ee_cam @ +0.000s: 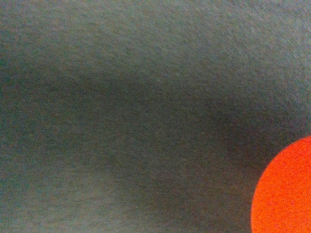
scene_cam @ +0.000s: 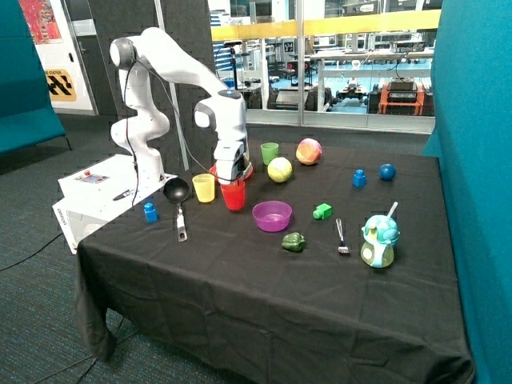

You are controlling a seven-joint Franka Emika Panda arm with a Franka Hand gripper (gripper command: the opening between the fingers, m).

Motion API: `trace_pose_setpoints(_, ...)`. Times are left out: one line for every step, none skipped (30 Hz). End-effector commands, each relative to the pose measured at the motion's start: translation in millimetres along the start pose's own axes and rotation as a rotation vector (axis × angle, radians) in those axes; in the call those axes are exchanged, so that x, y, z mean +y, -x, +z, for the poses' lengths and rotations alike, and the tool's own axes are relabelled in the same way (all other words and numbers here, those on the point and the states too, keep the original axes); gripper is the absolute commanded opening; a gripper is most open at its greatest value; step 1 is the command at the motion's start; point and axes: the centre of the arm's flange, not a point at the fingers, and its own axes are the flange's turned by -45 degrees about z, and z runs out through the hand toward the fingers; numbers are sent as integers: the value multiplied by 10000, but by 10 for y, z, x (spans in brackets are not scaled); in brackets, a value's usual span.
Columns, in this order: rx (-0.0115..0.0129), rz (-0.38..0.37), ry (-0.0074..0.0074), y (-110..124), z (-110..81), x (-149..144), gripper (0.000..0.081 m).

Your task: Place the bowl on the plate and the cup in the bowl matching the color

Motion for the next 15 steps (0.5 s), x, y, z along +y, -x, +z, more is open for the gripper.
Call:
trace_pose_setpoints(-33,-622,12,-79,-264,-241,0)
trace_pose_setpoints(-33,-691,12,-78,-283,-280,0)
trace_pose_setpoints(-33,-848,12,-73,-306,-336,0)
trace_pose_setpoints(-33,-936,12,-66,-325,-382,0)
trace_pose_setpoints(-33,-1086,12,-55,-345,-439,0)
trace_pose_setpoints(-34,-1305,11,-39,-370,-508,0)
trace_pose_setpoints(-34,-1426,11,-25,-390,-565,0)
trace_pose_setpoints(-34,-1512,11,-13,-405,-608,0)
trace_pose_setpoints(-34,-1801,10,7,-431,-675,0)
trace_pose_setpoints(-34,-1853,10,20,-447,-716,0)
trace_pose_setpoints(-34,-2244,10,46,-477,-792,0)
trace_pose_setpoints(-34,-2411,9,67,-500,-853,0)
trace_pose_setpoints(-34,-2530,9,83,-518,-898,0)
trace_pose_setpoints(-34,-2875,9,110,-543,-964,0)
trace_pose_setpoints(-35,-3054,8,135,-564,-1025,0)
